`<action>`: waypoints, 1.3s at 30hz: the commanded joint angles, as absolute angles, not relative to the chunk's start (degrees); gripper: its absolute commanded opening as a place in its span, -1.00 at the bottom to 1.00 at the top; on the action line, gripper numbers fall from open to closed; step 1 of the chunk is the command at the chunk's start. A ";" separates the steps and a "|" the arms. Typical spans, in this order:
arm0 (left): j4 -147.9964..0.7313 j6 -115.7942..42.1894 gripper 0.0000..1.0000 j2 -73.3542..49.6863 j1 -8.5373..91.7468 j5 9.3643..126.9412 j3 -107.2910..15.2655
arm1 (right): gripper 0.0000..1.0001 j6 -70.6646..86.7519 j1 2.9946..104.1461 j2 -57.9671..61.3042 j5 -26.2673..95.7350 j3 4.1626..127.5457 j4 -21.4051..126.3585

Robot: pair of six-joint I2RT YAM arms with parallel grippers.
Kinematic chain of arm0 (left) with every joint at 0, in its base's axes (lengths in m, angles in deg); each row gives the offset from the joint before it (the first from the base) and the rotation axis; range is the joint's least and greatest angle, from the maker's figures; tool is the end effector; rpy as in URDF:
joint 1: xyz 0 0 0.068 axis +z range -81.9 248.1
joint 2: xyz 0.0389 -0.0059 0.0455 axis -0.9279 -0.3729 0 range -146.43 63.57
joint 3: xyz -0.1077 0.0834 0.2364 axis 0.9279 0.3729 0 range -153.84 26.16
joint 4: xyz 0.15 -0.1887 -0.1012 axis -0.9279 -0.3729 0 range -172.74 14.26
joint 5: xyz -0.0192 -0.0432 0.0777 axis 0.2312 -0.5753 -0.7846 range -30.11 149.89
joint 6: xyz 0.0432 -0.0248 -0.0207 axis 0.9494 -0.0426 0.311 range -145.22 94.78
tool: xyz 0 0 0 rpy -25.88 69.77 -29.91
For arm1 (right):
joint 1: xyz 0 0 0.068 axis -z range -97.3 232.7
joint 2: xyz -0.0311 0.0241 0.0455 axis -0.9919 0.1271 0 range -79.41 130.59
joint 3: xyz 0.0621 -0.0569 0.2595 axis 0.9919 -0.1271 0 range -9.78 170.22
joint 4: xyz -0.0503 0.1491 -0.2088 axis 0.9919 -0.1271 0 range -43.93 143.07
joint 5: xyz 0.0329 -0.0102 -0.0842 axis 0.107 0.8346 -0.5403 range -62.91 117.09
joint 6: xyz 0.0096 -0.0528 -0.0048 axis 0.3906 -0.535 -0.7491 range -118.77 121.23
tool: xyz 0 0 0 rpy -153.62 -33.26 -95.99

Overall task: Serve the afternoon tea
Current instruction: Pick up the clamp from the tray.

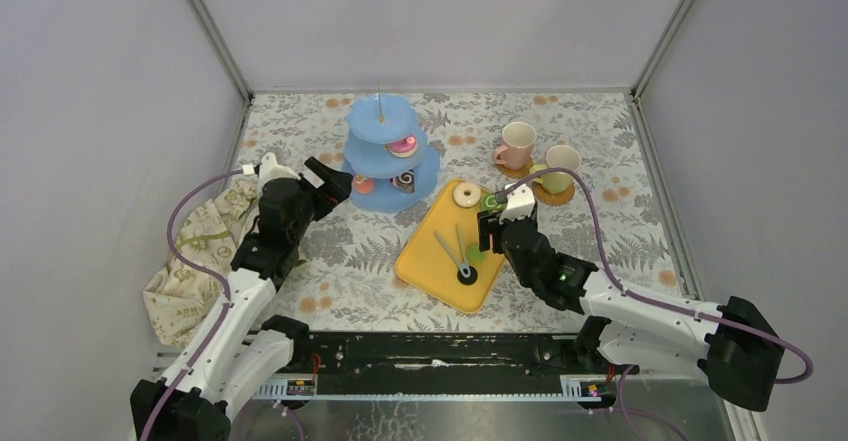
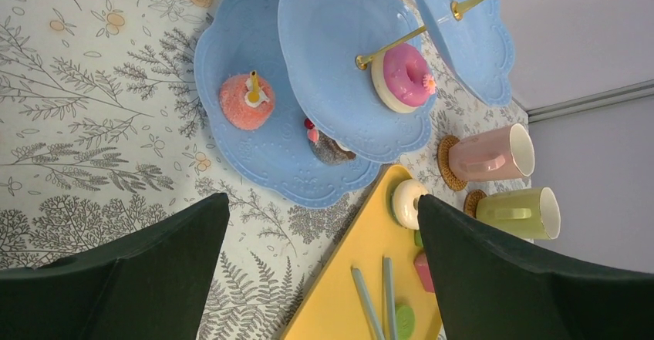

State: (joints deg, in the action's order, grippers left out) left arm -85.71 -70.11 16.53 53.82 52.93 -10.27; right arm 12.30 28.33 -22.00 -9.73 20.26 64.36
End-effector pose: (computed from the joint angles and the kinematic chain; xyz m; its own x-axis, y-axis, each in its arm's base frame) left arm 0.1893 -0.0438 0.2821 -0.3366 -0.6372 -0.6933 -0.1449 0.7626 -0.6305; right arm 0.1463 0.1675 0.2482 -0.2189 -0.0416 -0.9749 -0.2783 0.9603 0.0215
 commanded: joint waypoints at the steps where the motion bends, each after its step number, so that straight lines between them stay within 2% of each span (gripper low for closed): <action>1: -81.55 -70.99 0.99 17.78 53.00 51.06 -8.82 | 0.47 12.66 28.28 -23.10 -10.00 19.74 68.35; 18: -80.46 -71.72 0.98 16.63 51.90 50.96 -8.87 | 0.48 23.20 25.83 -12.02 -2.68 21.23 60.94; 30: -80.40 -71.54 0.98 17.12 51.43 50.67 -8.61 | 0.48 25.05 19.61 -4.54 -3.91 23.50 62.67; 39: -80.40 -71.80 0.98 17.10 51.33 50.64 -8.38 | 0.48 24.56 18.53 -0.16 -5.25 23.53 64.98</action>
State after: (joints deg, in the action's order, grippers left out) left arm -84.21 -71.68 16.72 51.96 51.84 -8.80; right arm 24.19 19.13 -1.24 -3.41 21.33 61.67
